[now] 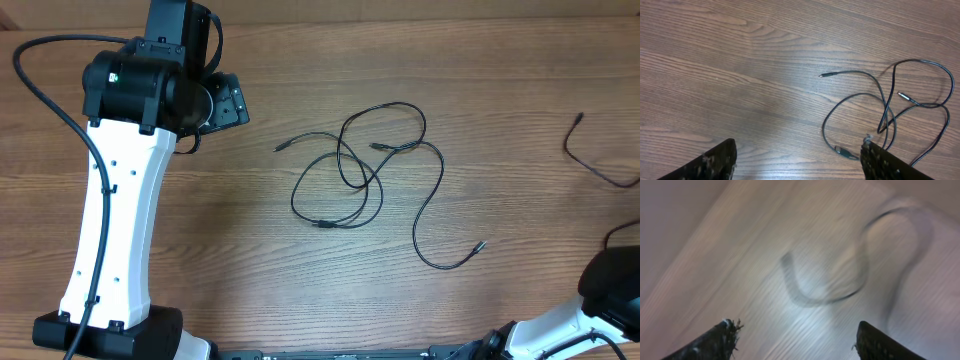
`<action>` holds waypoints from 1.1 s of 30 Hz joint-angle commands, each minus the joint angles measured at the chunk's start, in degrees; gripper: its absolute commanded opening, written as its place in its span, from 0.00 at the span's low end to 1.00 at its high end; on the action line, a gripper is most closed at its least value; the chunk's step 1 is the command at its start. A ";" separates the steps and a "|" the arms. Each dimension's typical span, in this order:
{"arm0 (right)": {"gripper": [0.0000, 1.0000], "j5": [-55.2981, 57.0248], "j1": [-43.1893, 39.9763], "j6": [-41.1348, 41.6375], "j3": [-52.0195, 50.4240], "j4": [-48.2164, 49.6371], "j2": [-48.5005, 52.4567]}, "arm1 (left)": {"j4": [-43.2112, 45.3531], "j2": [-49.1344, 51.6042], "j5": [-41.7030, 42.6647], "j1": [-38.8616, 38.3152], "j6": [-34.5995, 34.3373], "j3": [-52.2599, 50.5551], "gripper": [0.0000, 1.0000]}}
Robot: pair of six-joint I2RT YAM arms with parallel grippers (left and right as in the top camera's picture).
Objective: Untangle cables
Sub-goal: 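Lift the strand with the right gripper and pull it to the right, then move the right gripper back to the cable pile and grasp a loop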
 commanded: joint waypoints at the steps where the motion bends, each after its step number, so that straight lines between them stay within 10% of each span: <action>1: 0.78 -16.48 2.47 -6.08 0.13 -2.58 -0.59 | -0.07 -0.09 -0.09 0.31 -0.52 0.22 0.78; 15: 0.87 -19.39 26.16 -14.49 -8.09 -13.62 -0.57 | -2.43 0.02 -4.66 0.31 -0.55 -2.32 0.79; 33: 0.82 -9.03 62.42 -13.07 -44.59 35.60 -0.55 | -0.79 0.02 -4.42 5.68 -1.18 -9.92 0.86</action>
